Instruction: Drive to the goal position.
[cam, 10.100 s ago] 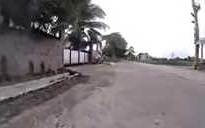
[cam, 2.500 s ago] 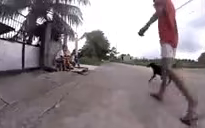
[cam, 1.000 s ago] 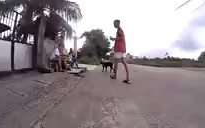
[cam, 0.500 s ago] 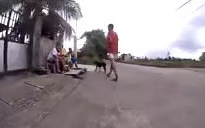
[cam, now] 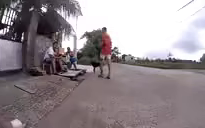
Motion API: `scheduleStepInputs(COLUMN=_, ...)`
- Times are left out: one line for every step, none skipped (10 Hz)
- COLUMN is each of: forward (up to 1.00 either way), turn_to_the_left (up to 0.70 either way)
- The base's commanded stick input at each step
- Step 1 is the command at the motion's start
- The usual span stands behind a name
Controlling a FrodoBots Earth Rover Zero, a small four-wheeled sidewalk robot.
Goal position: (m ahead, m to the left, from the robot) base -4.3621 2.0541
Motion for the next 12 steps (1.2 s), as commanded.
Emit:
scheduleStepInputs(forward=0.70, turn_to_the_left=0.00)
scheduleStepInputs(forward=0.70, turn_to_the_left=0.00)
scheduleStepInputs(forward=0.70, turn_to_the_left=0.00)
scheduleStepInputs(forward=0.70, turn_to_the_left=0.00)
scheduleStepInputs(forward=0.70, turn_to_the_left=0.00)
scheduleStepInputs(forward=0.70, turn_to_the_left=0.00)
scheduleStepInputs(forward=0.70, turn_to_the_left=-0.07)
scheduleStepInputs(forward=0.70, turn_to_the_left=-0.27)
scheduleStepInputs(forward=0.70, turn_to_the_left=-0.27)
scheduleStepInputs(forward=0.70, turn_to_the_left=-0.27)
scheduleStepInputs(forward=0.70, turn_to_the_left=0.00)
scheduleStepInputs(forward=0.70, turn_to_the_left=0.00)
